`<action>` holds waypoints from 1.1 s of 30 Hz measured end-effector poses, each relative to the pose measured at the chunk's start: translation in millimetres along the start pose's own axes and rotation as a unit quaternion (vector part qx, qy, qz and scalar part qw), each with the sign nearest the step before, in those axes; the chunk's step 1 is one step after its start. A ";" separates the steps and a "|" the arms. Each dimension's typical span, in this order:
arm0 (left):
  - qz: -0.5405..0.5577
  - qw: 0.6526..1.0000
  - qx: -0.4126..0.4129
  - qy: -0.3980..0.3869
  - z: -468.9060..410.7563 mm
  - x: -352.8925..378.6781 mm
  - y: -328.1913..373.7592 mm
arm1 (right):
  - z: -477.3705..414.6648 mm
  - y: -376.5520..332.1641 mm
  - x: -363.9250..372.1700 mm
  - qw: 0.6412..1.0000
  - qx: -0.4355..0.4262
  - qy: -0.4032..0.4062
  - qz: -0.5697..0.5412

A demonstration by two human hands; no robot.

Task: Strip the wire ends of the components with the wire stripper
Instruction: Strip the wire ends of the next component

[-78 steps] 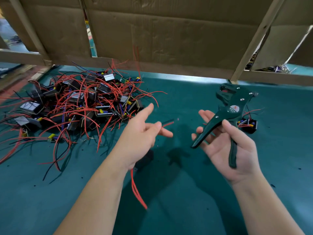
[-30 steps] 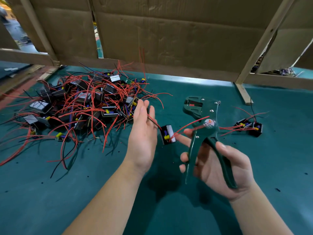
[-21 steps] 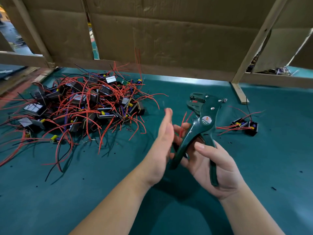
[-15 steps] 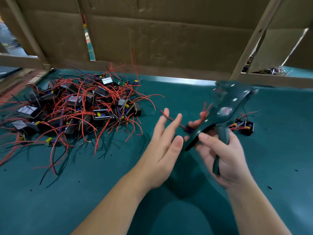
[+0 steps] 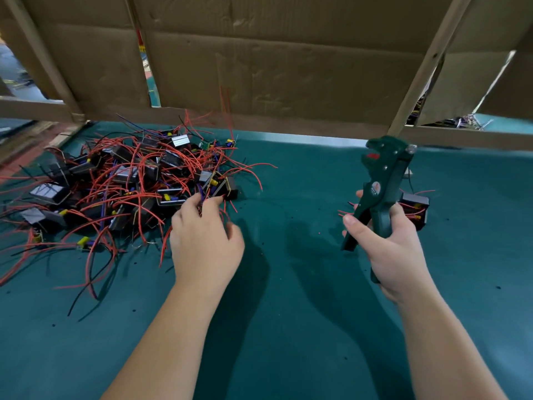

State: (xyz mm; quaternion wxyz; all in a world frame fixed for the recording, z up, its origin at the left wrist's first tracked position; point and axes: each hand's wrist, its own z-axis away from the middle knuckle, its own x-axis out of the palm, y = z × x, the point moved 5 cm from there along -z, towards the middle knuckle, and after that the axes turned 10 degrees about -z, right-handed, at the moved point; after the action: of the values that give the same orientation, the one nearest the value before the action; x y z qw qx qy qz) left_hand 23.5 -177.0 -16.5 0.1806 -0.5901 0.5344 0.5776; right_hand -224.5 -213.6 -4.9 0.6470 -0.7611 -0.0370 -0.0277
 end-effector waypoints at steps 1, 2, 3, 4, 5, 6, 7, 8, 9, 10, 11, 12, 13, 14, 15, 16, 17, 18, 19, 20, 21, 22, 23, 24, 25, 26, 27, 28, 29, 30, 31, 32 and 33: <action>-0.010 1.000 -0.009 -0.023 -1.7 2.7 -4.0 | 0.7 1.1 0.7 1.000 0.000 -0.004 0.005; 0.004 0.999 -0.009 -0.035 -3.7 4.6 -7.1 | 0.5 2.7 0.7 1.000 0.003 -0.005 0.006; 0.034 0.999 -0.005 -0.033 -5.6 4.8 -9.5 | 0.7 3.8 1.1 1.000 0.008 -0.006 0.001; 0.063 0.998 -0.003 -0.019 -7.2 3.1 -11.3 | 0.5 6.2 0.7 1.000 0.019 -0.006 -0.003; 0.084 0.996 -0.005 -0.002 -8.7 0.5 -12.9 | 0.3 9.3 0.4 0.999 0.031 -0.008 -0.008; 0.099 0.995 -0.009 0.014 -9.8 -1.9 -13.9 | 0.2 11.7 0.4 0.999 0.040 -0.010 -0.013; 0.109 0.994 -0.011 0.026 -10.6 -3.2 -14.7 | 0.1 13.3 0.5 0.999 0.044 -0.013 -0.022; 0.115 0.993 -0.015 0.036 -10.8 -4.0 -15.2 | 0.1 14.2 1.0 0.998 0.043 -0.017 -0.029; 0.118 0.992 -0.023 0.045 -10.6 -4.8 -15.9 | 0.7 14.0 1.7 0.998 0.042 -0.023 -0.030; 0.126 0.990 -0.033 0.059 -9.8 -6.5 -16.2 | 1.5 13.8 3.1 0.998 0.041 -0.029 -0.029; 0.140 0.986 -0.040 0.079 -8.8 -9.3 -16.2 | 2.7 13.6 4.4 0.998 0.043 -0.034 -0.030; 0.156 0.981 -0.040 0.107 -7.4 -13.4 -15.9 | 3.4 14.2 5.5 0.998 0.049 -0.035 -0.032; 0.166 0.975 -0.033 0.145 -5.9 -19.1 -15.7 | 4.7 13.9 7.5 0.997 0.055 -0.037 -0.035; 0.171 0.966 -0.020 0.191 -4.8 -26.3 -15.2 | 5.7 13.9 9.1 0.997 0.059 -0.040 -0.038; 0.173 0.956 -0.005 0.236 -4.0 -33.6 -15.1 | 6.5 14.5 10.3 0.996 0.062 -0.044 -0.042; 0.176 0.945 0.011 0.276 -3.2 -40.1 -15.5 | 6.9 15.7 10.9 0.996 0.064 -0.046 -0.050; 0.182 0.934 0.027 0.307 -2.8 -44.0 -16.8 | 7.4 16.7 11.1 0.995 0.068 -0.046 -0.060; 0.201 0.924 0.042 0.323 -3.0 -45.3 -18.4 | 8.1 17.9 11.7 0.994 0.073 -0.047 -0.072; 0.245 0.916 0.050 0.315 -4.7 -44.6 -20.0 | 9.0 18.4 13.0 0.992 0.079 -0.048 -0.086; 0.320 0.904 0.045 0.279 -6.9 -42.0 -20.1 | 10.2 19.0 15.0 0.989 0.085 -0.052 -0.107; 0.414 0.882 0.034 0.221 -8.5 -38.1 -17.5 | 11.6 19.3 18.0 0.984 0.095 -0.057 -0.139; 0.499 0.852 0.025 0.155 -8.6 -34.0 -11.8 | 12.8 19.8 21.5 0.977 0.105 -0.065 -0.176; 0.556 0.826 0.026 0.095 -8.0 -31.0 -5.2 | 14.2 20.1 25.4 0.968 0.115 -0.074 -0.211; 0.592 0.804 0.041 0.033 -7.6 -28.3 1.5 | 15.6 20.4 28.7 0.960 0.125 -0.084 -0.237; 0.618 0.783 0.069 -0.033 -7.0 -25.6 7.6 | 16.9 20.5 31.5 0.953 0.135 -0.092 -0.256; 0.635 0.758 0.103 -0.106 -5.5 -23.8 13.3 | 17.6 20.4 33.4 0.948 0.142 -0.097 -0.267; 0.634 0.738 0.144 -0.180 -2.7 -22.3 18.4 | 17.9 20.7 34.3 0.944 0.149 -0.101 -0.275; 0.608 0.730 0.192 -0.246 2.5 -20.1 22.3 | 18.0 21.0 34.8 0.941 0.154 -0.106 -0.282; 0.558 0.734 0.238 -0.305 8.3 -16.2 25.2 | 18.1 20.0 35.6 0.937 0.158 -0.110 -0.291; 0.494 0.745 0.270 -0.357 15.1 -11.0 27.3 | 18.1 18.8 36.3 0.934 0.159 -0.113 -0.298; 0.430 0.755 0.291 -0.399 20.8 -5.3 28.0 | 18.0 18.0 36.4 0.932 0.160 -0.113 -0.303; 0.383 0.758 0.297 -0.436 25.4 -1.4 29.3 | 17.7 17.6 36.1 0.932 0.161 -0.113 -0.305; 0.353 0.762 0.287 -0.461 27.8 1.0 29.9 | 17.5 17.4 35.4 0.932 0.160 -0.112 -0.306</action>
State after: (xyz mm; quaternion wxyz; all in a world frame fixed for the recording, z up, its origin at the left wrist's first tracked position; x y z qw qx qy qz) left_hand -15.4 -165.2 -12.8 0.3489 0.0571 0.6981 0.6227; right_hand -187.7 -198.3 -21.7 0.7119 -0.5976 -0.3443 -0.1327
